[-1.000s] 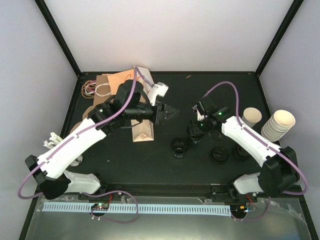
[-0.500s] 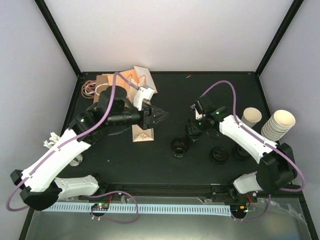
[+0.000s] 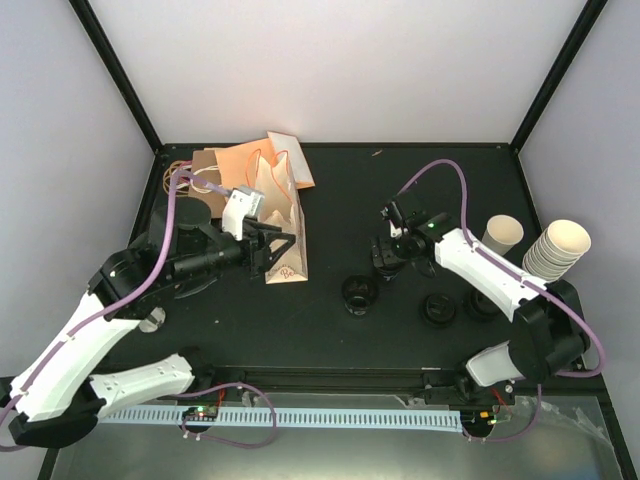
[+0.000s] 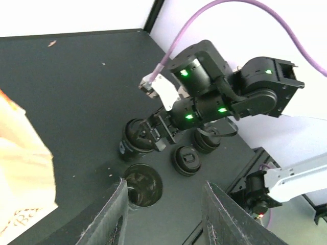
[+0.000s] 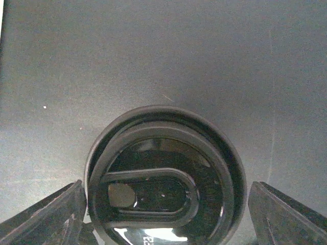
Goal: Pack the takeout coffee
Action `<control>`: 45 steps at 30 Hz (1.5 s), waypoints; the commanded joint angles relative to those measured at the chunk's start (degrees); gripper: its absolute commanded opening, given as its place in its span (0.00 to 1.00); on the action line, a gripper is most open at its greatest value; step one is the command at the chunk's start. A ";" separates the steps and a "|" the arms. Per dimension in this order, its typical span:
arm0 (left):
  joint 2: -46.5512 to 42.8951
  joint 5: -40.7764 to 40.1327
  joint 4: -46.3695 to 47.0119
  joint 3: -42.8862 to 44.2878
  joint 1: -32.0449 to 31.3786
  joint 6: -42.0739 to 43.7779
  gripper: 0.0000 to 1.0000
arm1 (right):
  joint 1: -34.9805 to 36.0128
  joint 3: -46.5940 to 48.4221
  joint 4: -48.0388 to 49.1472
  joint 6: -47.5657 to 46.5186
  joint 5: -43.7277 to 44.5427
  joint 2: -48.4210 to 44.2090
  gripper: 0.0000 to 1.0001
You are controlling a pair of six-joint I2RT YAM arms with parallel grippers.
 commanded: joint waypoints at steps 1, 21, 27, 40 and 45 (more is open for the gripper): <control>-2.55 -6.69 -4.64 -0.77 0.16 0.85 0.42 | 0.29 -1.43 2.15 -0.38 1.22 -2.08 0.93; -7.04 -30.02 -21.14 3.83 3.56 -2.30 0.82 | 0.45 8.19 -5.06 -3.86 -2.35 -9.18 0.98; -6.10 -32.34 -23.81 5.12 7.28 -2.04 0.99 | 0.46 9.30 -3.89 -2.19 -3.64 -10.58 0.98; 0.82 -17.12 -17.15 5.51 18.25 -0.73 0.99 | 0.37 8.87 -1.43 3.88 4.04 -15.88 1.00; 6.38 -16.77 -19.11 10.80 20.11 0.00 0.99 | 0.38 5.56 2.25 3.74 2.08 -18.76 1.00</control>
